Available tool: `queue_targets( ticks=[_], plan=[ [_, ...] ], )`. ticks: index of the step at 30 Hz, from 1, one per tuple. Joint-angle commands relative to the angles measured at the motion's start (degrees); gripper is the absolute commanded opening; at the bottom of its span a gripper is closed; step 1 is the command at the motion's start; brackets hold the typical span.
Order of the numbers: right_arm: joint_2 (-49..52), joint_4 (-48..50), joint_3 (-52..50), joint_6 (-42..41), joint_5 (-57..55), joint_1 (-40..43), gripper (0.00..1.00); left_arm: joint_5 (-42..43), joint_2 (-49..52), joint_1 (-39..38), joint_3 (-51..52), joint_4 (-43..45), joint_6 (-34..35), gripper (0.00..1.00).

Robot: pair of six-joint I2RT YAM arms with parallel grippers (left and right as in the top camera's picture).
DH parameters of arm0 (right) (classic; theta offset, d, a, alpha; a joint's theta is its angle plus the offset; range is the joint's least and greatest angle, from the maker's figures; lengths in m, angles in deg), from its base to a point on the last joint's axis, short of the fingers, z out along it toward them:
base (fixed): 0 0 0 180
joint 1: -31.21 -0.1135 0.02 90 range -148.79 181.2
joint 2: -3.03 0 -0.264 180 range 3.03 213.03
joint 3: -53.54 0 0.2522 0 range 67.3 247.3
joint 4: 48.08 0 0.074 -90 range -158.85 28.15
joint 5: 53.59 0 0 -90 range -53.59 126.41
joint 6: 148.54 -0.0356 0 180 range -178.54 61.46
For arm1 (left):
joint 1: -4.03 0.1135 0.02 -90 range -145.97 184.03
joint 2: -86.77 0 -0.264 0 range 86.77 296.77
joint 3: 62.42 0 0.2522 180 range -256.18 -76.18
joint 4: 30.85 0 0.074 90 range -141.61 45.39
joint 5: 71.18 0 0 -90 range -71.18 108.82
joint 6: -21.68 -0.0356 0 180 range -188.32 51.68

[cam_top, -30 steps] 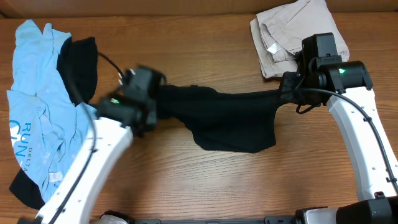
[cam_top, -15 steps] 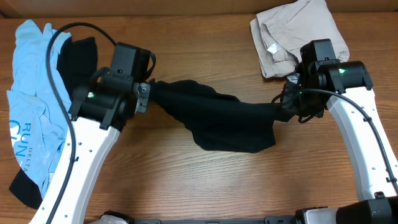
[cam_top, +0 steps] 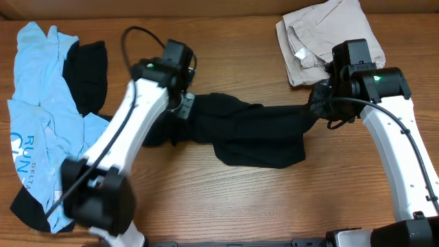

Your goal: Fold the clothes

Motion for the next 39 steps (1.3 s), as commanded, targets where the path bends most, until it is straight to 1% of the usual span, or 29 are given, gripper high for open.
queue_targets(
  ticks=[1, 2, 3, 5, 6, 7, 8, 9, 12, 14, 17, 20, 22, 25, 31, 34, 36, 37, 39],
  plan=[
    [-0.87, 0.48, 0.42, 0.26, -0.39, 0.17, 0.04, 2.51, 6.45, -0.22, -1.05, 3.3, -0.87, 0.04],
    [-0.87, 0.48, 0.42, 0.26, -0.42, 0.17, 0.04, 2.54, 7.69, -0.22, -1.18, 3.85, 0.17, 0.04],
    [-0.87, 0.44, 0.42, 0.35, -0.39, 0.17, 0.04, 2.54, 8.72, -0.15, -1.36, 3.91, 2.34, 0.1],
    [-0.87, 0.13, 0.42, 1.29, -0.39, 0.17, 0.04, 2.54, 9.14, -0.04, -1.62, 3.48, 4.52, 0.42],
    [-0.87, 0.02, 0.42, 1.36, -0.42, 0.17, 0.04, 2.54, 8.92, -0.02, -1.79, 3.21, 4.52, 0.55],
    [-0.87, 0.0, 0.42, 1.36, -0.42, 0.17, 0.04, 2.51, 8.5, 0.0, -2.4, 2.51, 4.52, 0.64],
    [-0.87, 0.02, 0.42, 1.36, -0.42, 0.17, 0.04, 2.34, 8.11, 0.0, -3.32, 1.53, 4.5, 0.71],
    [-0.87, 0.07, 0.42, 1.36, -0.42, 0.17, 0.04, 1.97, 7.74, 0.0, -4.39, 0.37, 4.5, 0.76],
    [-0.87, 0.07, 0.42, 1.36, -0.39, 0.17, 0.04, 1.2, 6.27, 0.0, -9.25, -6.1, 4.7, 0.85],
    [-0.87, 0.02, 0.42, 1.36, -0.42, 0.17, 0.04, 1.25, 4.94, -0.02, -11.5, -9.97, 5.03, 0.86],
    [-0.87, 0.0, 0.42, 1.36, -0.39, 0.17, 0.04, 1.22, 2.75, -0.09, -11.43, -13.29, 5.03, 0.87],
    [-0.87, 0.07, 0.42, 1.36, -0.39, 0.17, 0.05, 1.27, 2.54, -0.09, -9.66, -15.45, 4.94, 0.87],
    [-0.85, 0.04, 0.42, 1.6, -0.44, 0.17, 0.04, 1.4, 2.54, -0.09, -6.69, -15.32, 4.37, 0.86],
    [-0.85, 0.04, 0.42, 1.77, -0.44, 0.17, 0.05, 3.45, 2.56, -0.09, -0.59, -12.61, 0.33, 0.84],
    [-0.85, 0.04, 0.42, 1.77, -0.42, 0.17, 0.05, 3.43, 2.56, -0.09, 7.26, -5.95, -3.08, 0.82],
    [-0.85, 0.0, 0.42, 1.75, -0.42, 0.17, 0.05, 3.1, 2.56, -0.07, 9.81, -2.91, -3.06, 0.77],
    [-0.85, 0.02, 0.42, 1.77, -0.42, 0.17, 0.05, 3.1, 2.56, -0.07, 11.02, -0.92, -3.04, 0.73],
    [-0.85, 0.02, 0.42, 1.75, -0.42, 0.17, 0.05, 3.02, 2.56, -0.07, 11.67, 0.22, -3.02, 0.69],
    [-0.85, 0.02, 0.42, 1.75, -0.42, 0.17, 0.05, 2.95, 2.56, -0.09, 12.5, 1.36, -2.97, 0.66]
  ],
)
